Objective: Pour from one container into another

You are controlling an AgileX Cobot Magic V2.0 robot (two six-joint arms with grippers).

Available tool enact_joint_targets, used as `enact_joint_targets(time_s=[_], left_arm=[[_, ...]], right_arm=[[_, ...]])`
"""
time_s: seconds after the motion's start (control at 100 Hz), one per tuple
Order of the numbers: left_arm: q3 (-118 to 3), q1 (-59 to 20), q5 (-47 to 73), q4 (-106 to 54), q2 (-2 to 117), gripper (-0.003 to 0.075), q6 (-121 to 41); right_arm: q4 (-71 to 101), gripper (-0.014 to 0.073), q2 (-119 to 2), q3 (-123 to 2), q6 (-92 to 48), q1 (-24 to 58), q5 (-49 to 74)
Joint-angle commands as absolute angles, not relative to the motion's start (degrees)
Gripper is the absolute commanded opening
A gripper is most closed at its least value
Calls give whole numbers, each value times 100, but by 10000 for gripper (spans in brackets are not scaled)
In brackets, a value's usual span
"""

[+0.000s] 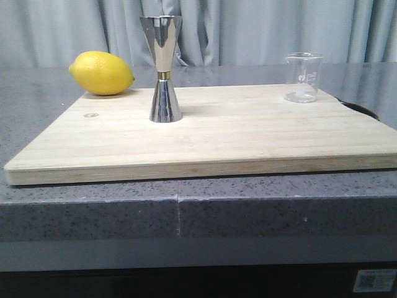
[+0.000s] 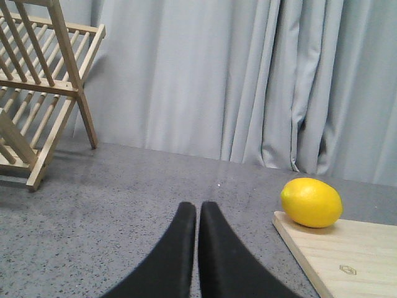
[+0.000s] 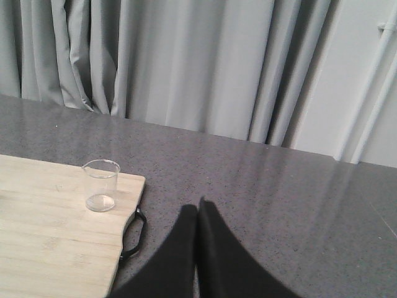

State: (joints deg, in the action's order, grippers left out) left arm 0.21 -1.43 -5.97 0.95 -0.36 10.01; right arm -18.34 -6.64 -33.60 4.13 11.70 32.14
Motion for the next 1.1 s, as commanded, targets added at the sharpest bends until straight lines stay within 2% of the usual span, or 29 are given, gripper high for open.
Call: enact_joint_targets(time_s=[0.0,0.8,0.95,1.09], left_arm=[[190,-194,-1066,112,-161,-19,1035],[190,-194,-1066,112,-161,-19,1035],[190,-194,-1066,112,-161,-19,1035],[190,-194,-1066,112,-161,-19,1035]], right_arm=[[-1901,-58,-752,-3489,358,1158,2799],[-2118,-58,-752,-3467,358,1158,2595],[-1557,-58,-721,-3184,140,1158,1965],[-1026,-58,-468,-2404,-264,1158,1015]])
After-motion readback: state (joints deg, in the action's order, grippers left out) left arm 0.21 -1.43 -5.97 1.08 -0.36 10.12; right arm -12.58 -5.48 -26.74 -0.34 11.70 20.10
